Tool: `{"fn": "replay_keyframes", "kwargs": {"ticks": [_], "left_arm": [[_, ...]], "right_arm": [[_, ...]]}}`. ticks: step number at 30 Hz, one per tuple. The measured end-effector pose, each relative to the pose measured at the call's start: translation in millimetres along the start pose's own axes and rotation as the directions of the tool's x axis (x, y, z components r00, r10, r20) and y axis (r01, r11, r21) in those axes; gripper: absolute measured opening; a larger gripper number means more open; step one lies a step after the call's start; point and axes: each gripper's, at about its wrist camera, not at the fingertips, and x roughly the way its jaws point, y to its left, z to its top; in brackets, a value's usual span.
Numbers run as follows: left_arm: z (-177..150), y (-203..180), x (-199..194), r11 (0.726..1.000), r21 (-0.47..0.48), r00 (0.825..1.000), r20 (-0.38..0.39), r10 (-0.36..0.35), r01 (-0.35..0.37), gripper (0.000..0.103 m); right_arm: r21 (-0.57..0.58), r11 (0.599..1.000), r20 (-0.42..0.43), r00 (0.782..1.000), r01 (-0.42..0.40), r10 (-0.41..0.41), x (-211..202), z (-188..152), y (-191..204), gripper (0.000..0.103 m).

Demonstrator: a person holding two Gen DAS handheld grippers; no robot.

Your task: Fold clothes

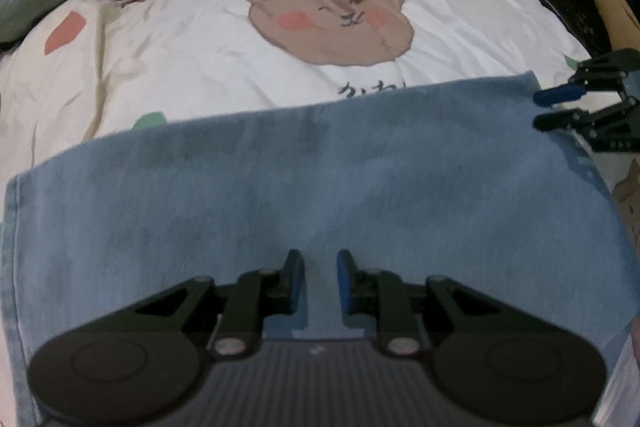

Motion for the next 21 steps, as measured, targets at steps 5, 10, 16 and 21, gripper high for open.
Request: {"fn": "replay_keyframes", "kwargs": {"ticks": [5,10,16,21], "left_arm": [[-8,2,-6,1.0,-0.025,1.0,-0.006,0.014,-0.014,0.023],[-17,5,-12,0.998,-0.062,0.999,-0.025,0.028,-0.03,0.025],[-26,9,-16,0.991,-0.121,0.998,-0.034,0.047,-0.051,0.025],[-31,3,-23,0.986,-0.151,0.997,-0.042,0.06,-0.066,0.025]], "right_arm": [[0.054,0.998,0.045,0.998,0.029,-0.032,-16,3,-9,0.03],[0.056,0.998,0.05,0.998,0.022,-0.025,-4,13,-9,0.01],[0.058,0.998,0.018,1.0,0.023,-0.024,13,14,-13,0.004],[0.047,0.997,0.024,0.998,0.061,-0.062,5,16,-11,0.005]]}}
